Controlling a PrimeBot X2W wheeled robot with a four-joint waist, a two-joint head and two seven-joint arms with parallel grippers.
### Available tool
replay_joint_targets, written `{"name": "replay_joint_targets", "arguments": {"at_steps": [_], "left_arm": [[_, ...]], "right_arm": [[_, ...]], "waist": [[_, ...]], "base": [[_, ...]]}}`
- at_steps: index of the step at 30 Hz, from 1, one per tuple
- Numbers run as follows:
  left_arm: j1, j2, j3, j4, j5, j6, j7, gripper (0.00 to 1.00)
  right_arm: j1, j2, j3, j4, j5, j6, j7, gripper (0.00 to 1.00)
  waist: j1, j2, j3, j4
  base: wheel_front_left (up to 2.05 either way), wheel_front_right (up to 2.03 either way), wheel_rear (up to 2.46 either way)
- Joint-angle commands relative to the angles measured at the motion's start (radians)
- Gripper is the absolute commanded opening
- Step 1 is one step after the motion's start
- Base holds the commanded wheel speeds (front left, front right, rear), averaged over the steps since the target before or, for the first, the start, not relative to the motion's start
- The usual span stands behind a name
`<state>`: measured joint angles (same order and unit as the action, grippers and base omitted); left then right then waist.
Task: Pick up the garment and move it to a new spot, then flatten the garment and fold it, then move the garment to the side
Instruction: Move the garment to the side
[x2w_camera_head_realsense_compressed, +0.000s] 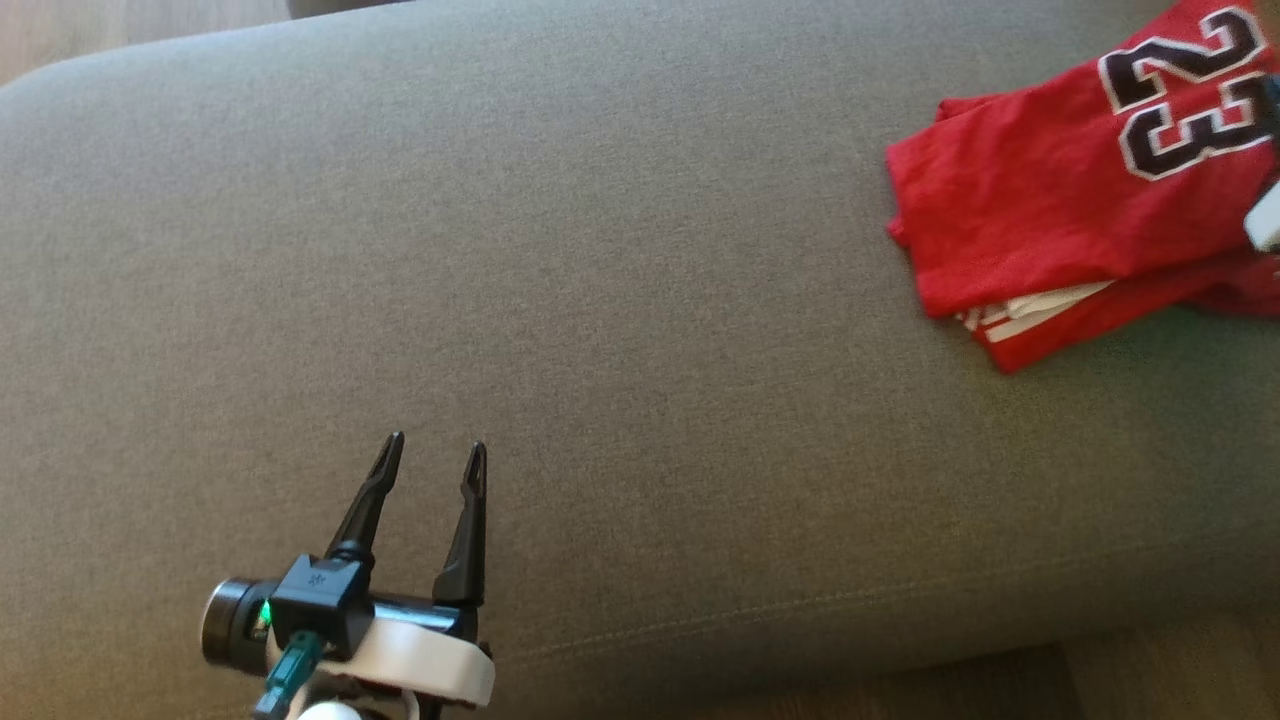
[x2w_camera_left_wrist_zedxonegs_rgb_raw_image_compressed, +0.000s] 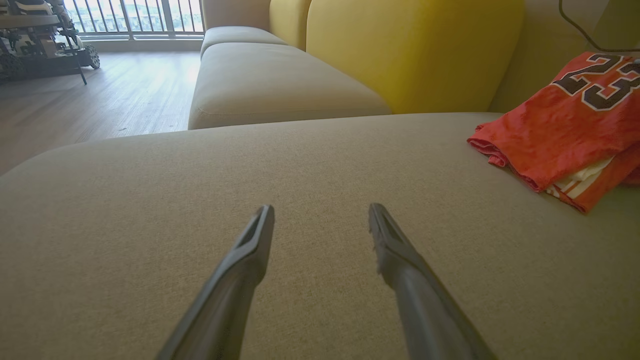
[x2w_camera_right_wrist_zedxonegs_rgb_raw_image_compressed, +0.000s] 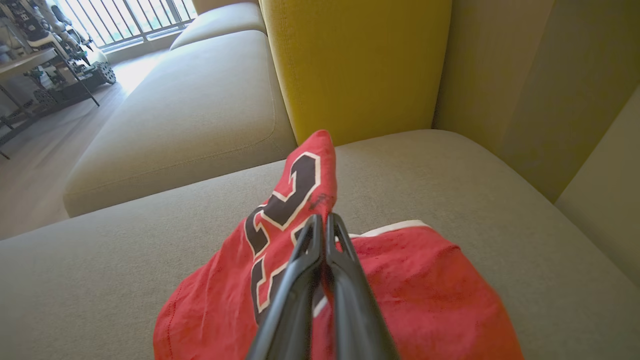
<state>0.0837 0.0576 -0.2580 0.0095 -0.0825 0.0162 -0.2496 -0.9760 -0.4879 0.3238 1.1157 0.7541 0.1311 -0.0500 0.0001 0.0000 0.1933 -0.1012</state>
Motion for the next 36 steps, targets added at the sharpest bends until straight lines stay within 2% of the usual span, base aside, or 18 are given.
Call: {"name": "replay_joint_targets", "arguments": {"at_steps": [1,9,10,11,12,14,17,19,22,25,30,31,36], "left_arm": [[-0.037,-0.007,0.032,-0.025,0.009,-0.007,-0.012,1.0],[-0.04,-0.007,0.043,-0.013,0.018,-0.02,-0.012,1.0],[-0.04,-0.007,0.043,-0.009,0.017,-0.02,-0.012,1.0],[-0.041,-0.007,0.042,-0.006,0.016,-0.021,-0.012,1.0],[-0.041,-0.007,0.041,-0.003,0.015,-0.021,-0.012,1.0],[-0.041,-0.007,0.041,0.0,0.013,-0.021,-0.012,1.0],[-0.042,-0.007,0.039,0.007,0.011,-0.02,-0.012,1.0],[-0.039,-0.007,0.041,0.009,0.011,-0.015,-0.012,1.0],[-0.028,-0.007,0.048,0.01,0.0,-0.005,-0.012,1.0],[-0.011,-0.007,0.054,0.013,-0.036,0.005,-0.012,1.0],[0.012,-0.007,0.074,0.046,-0.103,0.035,-0.012,1.0],[0.016,-0.007,0.083,0.05,-0.124,0.05,-0.012,1.0],[0.031,-0.007,0.081,0.033,-0.137,0.063,-0.012,1.0]], "right_arm": [[-0.037,-0.029,0.003,-0.017,-0.019,0.0,-0.02,0.0],[-0.065,-0.071,-0.015,0.073,-0.094,0.0,-0.068,0.02],[-0.067,-0.068,-0.019,0.089,-0.099,0.0,-0.068,0.19],[-0.07,-0.068,-0.023,0.104,-0.106,0.0,-0.07,0.46],[-0.073,-0.072,-0.027,0.117,-0.118,0.0,-0.082,1.0],[-0.078,-0.08,-0.03,0.13,-0.136,0.0,-0.106,1.0],[-0.092,-0.102,-0.027,0.156,-0.224,0.0,-0.178,1.0],[-0.091,-0.089,-0.035,0.163,-0.275,0.0,-0.199,1.0],[-0.063,-0.017,-0.061,0.166,-0.313,0.0,-0.21,1.0],[0.001,0.068,-0.09,0.095,-0.346,0.0,-0.211,1.0],[0.211,0.199,-0.166,-0.118,-0.435,0.0,-0.212,1.0],[0.313,0.248,-0.215,-0.236,-0.496,0.0,-0.212,1.0],[0.61,0.395,-0.366,-0.619,-0.685,0.0,-0.212,1.0]], "waist": [[-0.0001,0.0,0.005,0.004],[-0.0001,0.0,0.007,0.017],[-0.0001,0.0,0.005,0.019],[-0.0001,0.0,0.004,0.02],[-0.0001,0.0,0.003,0.022],[-0.0001,0.0,0.002,0.024],[-0.0001,0.0,-0.006,0.033],[-0.0001,0.0,-0.019,0.039],[-0.0001,0.0,-0.047,0.046],[-0.0001,0.0,-0.08,0.053],[-0.0001,0.0,-0.135,0.07],[-0.0001,0.0,-0.155,0.078],[-0.0001,0.0,-0.204,0.106]], "base": [[0.0,0.0,0.0],[0.0,0.0,0.0],[0.0,0.0,0.0],[0.0,0.0,0.0],[0.0,0.0,0.0],[0.0,0.0,0.0],[0.0,0.0,0.0],[0.0,0.0,0.0],[0.0,0.0,0.0],[0.0,0.0,0.0],[0.0,0.0,0.0],[0.0,0.0,0.0],[0.0,0.0,0.0]]}}
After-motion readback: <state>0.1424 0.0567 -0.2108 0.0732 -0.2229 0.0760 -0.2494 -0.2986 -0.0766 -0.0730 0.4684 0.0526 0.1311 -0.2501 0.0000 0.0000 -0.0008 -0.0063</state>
